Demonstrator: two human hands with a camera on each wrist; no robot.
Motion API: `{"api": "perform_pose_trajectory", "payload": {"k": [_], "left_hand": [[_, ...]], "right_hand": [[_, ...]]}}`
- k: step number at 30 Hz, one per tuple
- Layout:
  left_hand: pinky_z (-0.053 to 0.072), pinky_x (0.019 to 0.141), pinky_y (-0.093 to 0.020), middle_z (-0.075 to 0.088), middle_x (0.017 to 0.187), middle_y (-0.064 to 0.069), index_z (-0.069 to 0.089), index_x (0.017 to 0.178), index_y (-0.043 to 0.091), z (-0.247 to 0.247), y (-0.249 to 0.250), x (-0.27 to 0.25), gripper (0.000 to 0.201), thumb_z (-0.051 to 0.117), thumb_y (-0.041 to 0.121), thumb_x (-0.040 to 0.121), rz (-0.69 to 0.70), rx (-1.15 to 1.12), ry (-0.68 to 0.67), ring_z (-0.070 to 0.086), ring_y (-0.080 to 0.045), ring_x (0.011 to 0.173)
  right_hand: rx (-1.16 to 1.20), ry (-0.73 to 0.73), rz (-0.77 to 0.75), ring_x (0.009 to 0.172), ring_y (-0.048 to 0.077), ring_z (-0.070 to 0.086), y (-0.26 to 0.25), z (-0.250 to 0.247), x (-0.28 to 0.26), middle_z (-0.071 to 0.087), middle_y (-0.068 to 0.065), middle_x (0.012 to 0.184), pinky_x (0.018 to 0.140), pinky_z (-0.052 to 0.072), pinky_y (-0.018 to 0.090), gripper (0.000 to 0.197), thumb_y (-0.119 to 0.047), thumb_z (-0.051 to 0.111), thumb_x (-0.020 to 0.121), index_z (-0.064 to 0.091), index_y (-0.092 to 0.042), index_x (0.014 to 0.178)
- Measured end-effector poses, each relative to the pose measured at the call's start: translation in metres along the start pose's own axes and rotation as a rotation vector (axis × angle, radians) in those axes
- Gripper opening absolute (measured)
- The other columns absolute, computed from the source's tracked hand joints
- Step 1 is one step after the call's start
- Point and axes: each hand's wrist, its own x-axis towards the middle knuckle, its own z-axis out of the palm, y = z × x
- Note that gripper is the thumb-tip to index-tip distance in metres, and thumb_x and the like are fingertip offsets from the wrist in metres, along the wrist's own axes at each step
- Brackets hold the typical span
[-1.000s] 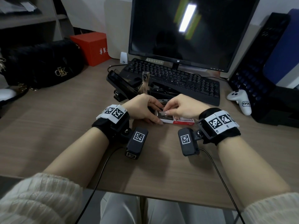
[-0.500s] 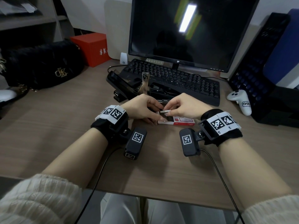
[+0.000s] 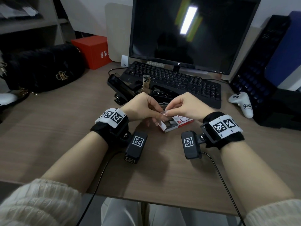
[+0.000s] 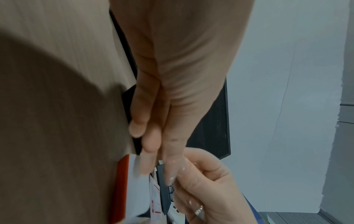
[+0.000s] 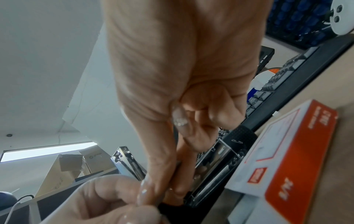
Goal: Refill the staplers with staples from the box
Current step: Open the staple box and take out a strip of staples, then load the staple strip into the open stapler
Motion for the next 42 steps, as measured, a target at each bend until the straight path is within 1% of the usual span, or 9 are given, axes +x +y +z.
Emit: {"api": "perform_pose_trajectory", "payload": {"k": [4,7,11,19,23,25,29,33,42], "left_hand": [[0.055,0.051,-0.028,0.074,0.073,-0.016,0.076,0.085,0.001,-0.002,-0.001,0.0,0.014,0.08,0.012,0.078,0.037,0.043,0.006,0.071,-0.026,0.064],[0.046,0.046,-0.013,0.073,0.068,-0.009,0.076,0.084,0.001,-0.002,-0.001,-0.001,0.01,0.079,0.008,0.078,0.062,0.033,0.039,0.068,-0.013,0.056],[0.046,0.046,-0.013,0.071,0.06,0.002,0.076,0.084,0.002,-0.002,-0.002,0.0,0.01,0.078,0.01,0.079,0.066,0.024,0.073,0.066,-0.006,0.051],[0.051,0.042,-0.022,0.072,0.069,-0.014,0.073,0.09,-0.005,-0.004,-0.007,0.001,0.019,0.078,0.009,0.079,0.025,-0.039,0.148,0.068,-0.014,0.053],[0.05,0.042,-0.022,0.075,0.081,-0.016,0.075,0.087,0.001,-0.007,-0.01,-0.001,0.016,0.077,0.015,0.081,-0.033,-0.024,0.098,0.069,-0.019,0.06],[0.048,0.041,-0.02,0.075,0.08,-0.016,0.075,0.087,0.001,-0.007,-0.012,-0.001,0.017,0.078,0.016,0.081,-0.053,-0.015,0.088,0.068,-0.018,0.059],[0.046,0.04,-0.02,0.074,0.073,-0.015,0.073,0.089,0.001,-0.008,-0.014,0.001,0.018,0.079,0.015,0.08,-0.085,0.012,0.101,0.067,-0.012,0.054],[0.048,0.04,-0.02,0.074,0.072,-0.012,0.073,0.09,0.003,-0.008,-0.013,0.0,0.018,0.079,0.016,0.08,-0.108,0.049,0.078,0.066,-0.009,0.052],[0.048,0.04,-0.018,0.072,0.063,0.003,0.073,0.09,0.004,-0.009,-0.011,-0.002,0.017,0.079,0.016,0.08,-0.12,0.066,0.053,0.066,-0.006,0.052]], "right_hand": [[0.08,-0.014,0.015,0.072,0.014,0.067,0.0,-0.002,-0.003,0.076,0.004,0.078,0.068,0.05,0.024,0.013,-0.025,0.082,0.075,0.079,-0.016,0.084],[0.133,-0.036,0.016,0.057,0.004,0.059,-0.005,-0.006,-0.007,0.075,0.001,0.072,0.051,0.04,0.01,0.014,-0.017,0.079,0.078,0.078,-0.009,0.09],[0.158,-0.044,0.021,0.056,0.005,0.061,-0.005,-0.007,-0.006,0.075,0.008,0.077,0.051,0.039,0.013,0.019,-0.023,0.078,0.08,0.078,-0.011,0.095],[0.161,0.003,0.005,0.056,0.005,0.059,-0.008,-0.002,-0.001,0.075,0.004,0.079,0.055,0.047,0.015,0.024,-0.032,0.068,0.088,0.077,-0.01,0.093],[0.164,0.128,-0.017,0.047,-0.003,0.055,-0.005,-0.004,0.002,0.073,0.006,0.079,0.049,0.043,0.011,0.019,-0.018,0.067,0.09,0.074,-0.004,0.101],[0.146,0.229,-0.023,0.052,-0.004,0.059,0.001,-0.008,0.007,0.073,0.007,0.083,0.057,0.047,0.015,0.021,-0.017,0.069,0.089,0.07,-0.008,0.107],[0.025,0.338,-0.017,0.079,0.014,0.067,0.009,-0.013,0.023,0.073,0.002,0.087,0.083,0.053,0.028,0.022,-0.028,0.076,0.082,0.074,-0.017,0.1],[-0.105,0.276,-0.003,0.078,0.005,0.065,0.008,-0.01,0.037,0.072,-0.007,0.078,0.084,0.052,0.028,0.019,-0.038,0.079,0.077,0.077,-0.024,0.09],[-0.193,0.137,0.045,0.095,0.009,0.067,0.014,-0.002,0.039,0.075,-0.01,0.086,0.097,0.05,0.04,0.027,-0.049,0.078,0.072,0.075,-0.031,0.093]]}}
